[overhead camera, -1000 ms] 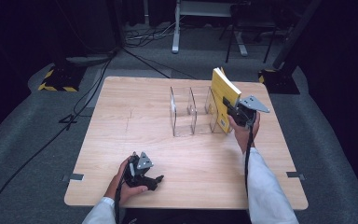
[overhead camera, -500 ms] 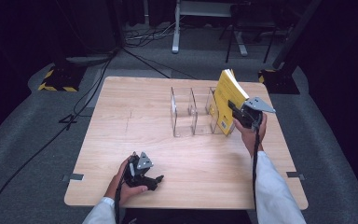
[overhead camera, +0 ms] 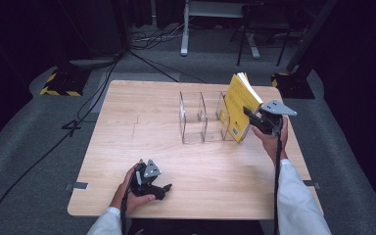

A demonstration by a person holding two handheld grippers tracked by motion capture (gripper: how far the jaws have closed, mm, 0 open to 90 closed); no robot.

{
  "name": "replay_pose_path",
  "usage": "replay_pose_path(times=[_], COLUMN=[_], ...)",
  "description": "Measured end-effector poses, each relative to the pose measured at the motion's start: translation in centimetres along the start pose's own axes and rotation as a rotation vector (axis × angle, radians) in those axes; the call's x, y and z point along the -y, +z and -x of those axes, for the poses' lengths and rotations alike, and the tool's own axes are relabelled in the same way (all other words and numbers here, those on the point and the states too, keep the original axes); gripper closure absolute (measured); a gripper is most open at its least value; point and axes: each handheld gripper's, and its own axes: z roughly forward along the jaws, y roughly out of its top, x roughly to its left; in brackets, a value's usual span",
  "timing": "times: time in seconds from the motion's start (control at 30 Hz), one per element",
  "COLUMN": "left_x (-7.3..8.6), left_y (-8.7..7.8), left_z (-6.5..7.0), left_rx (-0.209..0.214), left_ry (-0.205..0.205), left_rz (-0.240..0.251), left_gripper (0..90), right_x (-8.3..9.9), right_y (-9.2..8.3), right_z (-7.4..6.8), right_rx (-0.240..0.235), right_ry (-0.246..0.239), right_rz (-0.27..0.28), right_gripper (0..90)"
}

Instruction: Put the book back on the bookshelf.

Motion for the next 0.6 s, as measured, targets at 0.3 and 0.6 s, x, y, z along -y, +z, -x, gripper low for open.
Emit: replay_pose_path(times=[0.3, 0.6], left_x=[0.0, 0.0], left_y=[0.0, 0.0], left_z=[0.0, 0.0], left_rx=[0.0, 0.001], left_ry=[0.0, -0.001], left_rz=[0.0, 0.0], left_gripper=[14.8, 14.8], right_x=[-0.5, -0.8], right_y=[-0.5, -1.2], right_z=[0.2, 0.5], right_rx=[-0.013, -0.031], right_ry=[-0.031, -0.06], right_rz=[-0.047, -0.081], right_gripper=[65.9, 62.3])
